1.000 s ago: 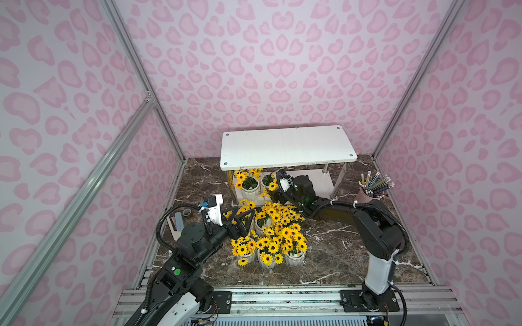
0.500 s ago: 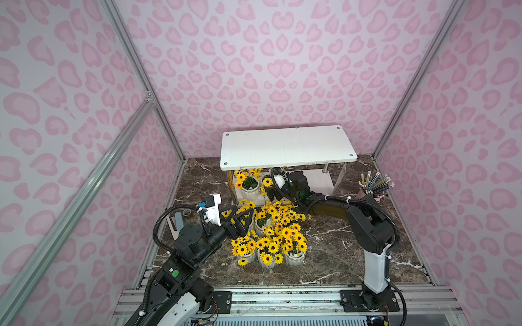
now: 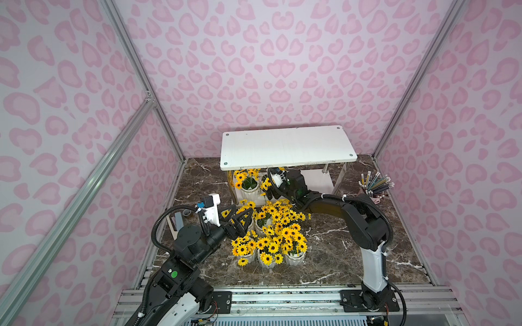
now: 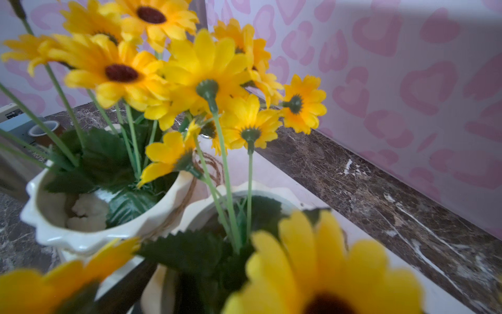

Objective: Take the sunflower pots off the shelves
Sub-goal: Pick up the sunflower pot from the shelf.

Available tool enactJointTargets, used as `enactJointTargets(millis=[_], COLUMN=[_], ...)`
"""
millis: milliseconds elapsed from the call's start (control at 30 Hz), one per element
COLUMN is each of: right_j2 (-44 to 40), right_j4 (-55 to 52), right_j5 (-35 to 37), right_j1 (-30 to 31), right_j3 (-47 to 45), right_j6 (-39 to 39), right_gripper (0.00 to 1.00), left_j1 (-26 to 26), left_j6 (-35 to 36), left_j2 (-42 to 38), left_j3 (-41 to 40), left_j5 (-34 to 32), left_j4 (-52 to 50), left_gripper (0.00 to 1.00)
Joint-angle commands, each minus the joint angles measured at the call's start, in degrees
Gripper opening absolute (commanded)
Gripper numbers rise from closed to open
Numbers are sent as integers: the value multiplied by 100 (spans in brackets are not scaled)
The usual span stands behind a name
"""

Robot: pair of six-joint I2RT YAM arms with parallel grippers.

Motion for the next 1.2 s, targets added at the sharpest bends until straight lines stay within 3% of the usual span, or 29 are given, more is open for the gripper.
enactJointTargets(millis=[0, 433, 700, 800, 933, 1167], right_j2=[37, -193, -487, -622, -694, -605], right_j4=[65, 385, 437, 425, 412, 657], right_j5=[-188, 196, 631, 547, 443, 574], right_j1=[28, 25, -123, -214, -215, -215], right_j3=[93, -308, -699, -912, -983, -833], right_j6=[-67, -36, -44, -133, -191, 45], right_gripper=[98, 82, 81, 84, 98, 99], left_j1=[0, 0, 0, 0, 0, 0], left_j6=[75, 64, 22, 31, 24, 53], left_j2=[-19, -44, -89, -90, -98, -89], left_j3=[57, 55, 33, 23, -3, 56], left_j5=[-9, -1, 33, 48, 58, 59], left_j4=[1, 7, 27, 47, 64, 52], left_gripper=[97, 97, 97, 97, 97, 97])
